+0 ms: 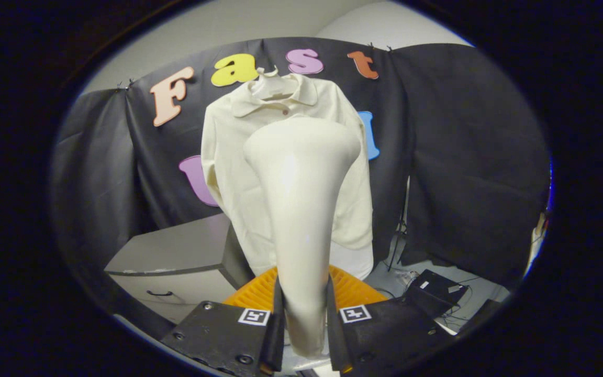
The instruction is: Iron the clothes twice with a garment steamer, once on the left side and once on the right side.
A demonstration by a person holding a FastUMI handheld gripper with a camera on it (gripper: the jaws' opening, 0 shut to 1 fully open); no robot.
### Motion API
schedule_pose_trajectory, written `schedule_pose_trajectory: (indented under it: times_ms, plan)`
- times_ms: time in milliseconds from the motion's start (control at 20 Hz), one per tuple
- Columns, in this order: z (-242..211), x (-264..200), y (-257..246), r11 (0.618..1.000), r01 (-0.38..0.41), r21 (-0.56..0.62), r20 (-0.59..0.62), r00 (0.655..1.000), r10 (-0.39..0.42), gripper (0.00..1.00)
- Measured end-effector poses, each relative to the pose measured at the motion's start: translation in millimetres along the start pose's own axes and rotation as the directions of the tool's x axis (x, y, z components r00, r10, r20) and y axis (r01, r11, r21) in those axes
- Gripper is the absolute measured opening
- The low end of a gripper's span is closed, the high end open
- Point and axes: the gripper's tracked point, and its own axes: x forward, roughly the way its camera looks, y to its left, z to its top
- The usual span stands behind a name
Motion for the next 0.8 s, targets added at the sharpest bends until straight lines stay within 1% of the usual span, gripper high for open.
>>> schedule_pose_trajectory:
  times_ms: [150,300,450,800]
  plan:
    - [27.3,-27.3,11.1,1.0,0.011,-0.001,0.086,0.996,-0.011,0.34]
    - [39.4,-49.9,23.3,0.999,0.013,-0.03,0.127,0.992,-0.009,0.34]
    - [42.4,-76.6,36.1,0.997,-0.008,-0.074,0.164,0.986,0.021,0.34]
    - [32.4,-90.7,64.1,0.996,-0.044,-0.08,0.171,0.984,0.058,0.34]
